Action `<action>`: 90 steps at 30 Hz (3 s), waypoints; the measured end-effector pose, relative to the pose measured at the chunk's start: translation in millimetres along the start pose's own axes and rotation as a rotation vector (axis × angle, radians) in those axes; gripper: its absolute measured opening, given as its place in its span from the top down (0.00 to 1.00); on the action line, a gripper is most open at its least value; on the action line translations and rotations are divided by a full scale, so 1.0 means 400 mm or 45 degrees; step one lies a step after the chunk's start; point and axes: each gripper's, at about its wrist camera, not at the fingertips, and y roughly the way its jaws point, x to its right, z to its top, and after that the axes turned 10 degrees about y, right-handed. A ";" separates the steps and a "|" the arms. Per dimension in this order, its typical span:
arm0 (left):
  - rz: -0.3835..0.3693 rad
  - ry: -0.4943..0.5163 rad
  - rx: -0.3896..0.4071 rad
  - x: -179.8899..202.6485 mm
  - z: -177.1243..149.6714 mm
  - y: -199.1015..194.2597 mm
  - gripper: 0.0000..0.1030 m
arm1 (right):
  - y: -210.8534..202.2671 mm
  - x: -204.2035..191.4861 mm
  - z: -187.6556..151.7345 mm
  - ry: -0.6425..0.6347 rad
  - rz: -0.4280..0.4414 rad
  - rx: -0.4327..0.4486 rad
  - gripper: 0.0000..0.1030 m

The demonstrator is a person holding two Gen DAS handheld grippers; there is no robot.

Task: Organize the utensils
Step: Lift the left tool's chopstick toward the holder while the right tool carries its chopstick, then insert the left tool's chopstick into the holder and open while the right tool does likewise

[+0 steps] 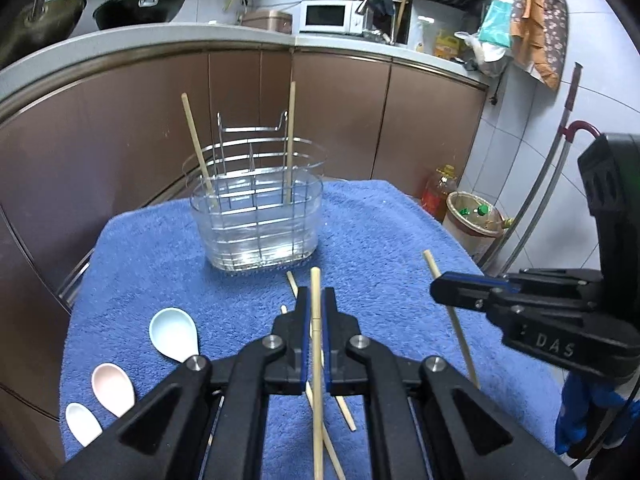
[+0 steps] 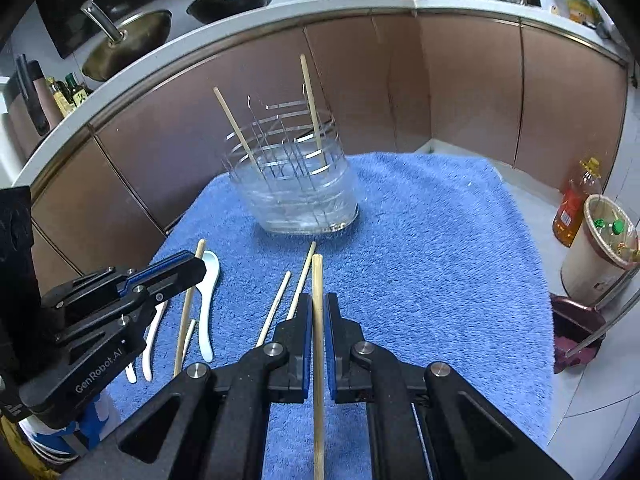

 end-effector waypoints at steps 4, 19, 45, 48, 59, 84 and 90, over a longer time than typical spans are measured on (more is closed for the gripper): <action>0.011 0.011 0.037 0.009 0.002 -0.025 0.96 | -0.045 -0.009 -0.008 -0.009 0.022 0.056 0.94; 0.032 0.040 0.161 0.029 0.008 -0.103 0.96 | -0.108 -0.063 -0.010 -0.083 0.058 0.190 0.94; -0.041 -0.196 0.476 -0.188 0.182 -0.173 0.96 | -0.156 -0.131 0.163 -0.191 0.204 0.508 0.94; -0.017 -0.244 0.561 -0.242 0.228 -0.188 0.96 | -0.154 -0.158 0.214 -0.200 0.238 0.588 0.94; 0.146 -0.310 0.783 -0.328 0.361 -0.119 0.96 | -0.041 -0.195 0.368 -0.111 0.243 0.871 0.94; 0.461 -0.279 0.837 -0.301 0.215 0.092 0.82 | 0.139 -0.054 0.280 0.006 0.021 0.767 0.80; 0.433 -0.303 0.733 -0.302 0.187 -0.005 0.62 | 0.051 -0.045 0.245 -0.005 -0.020 0.717 0.68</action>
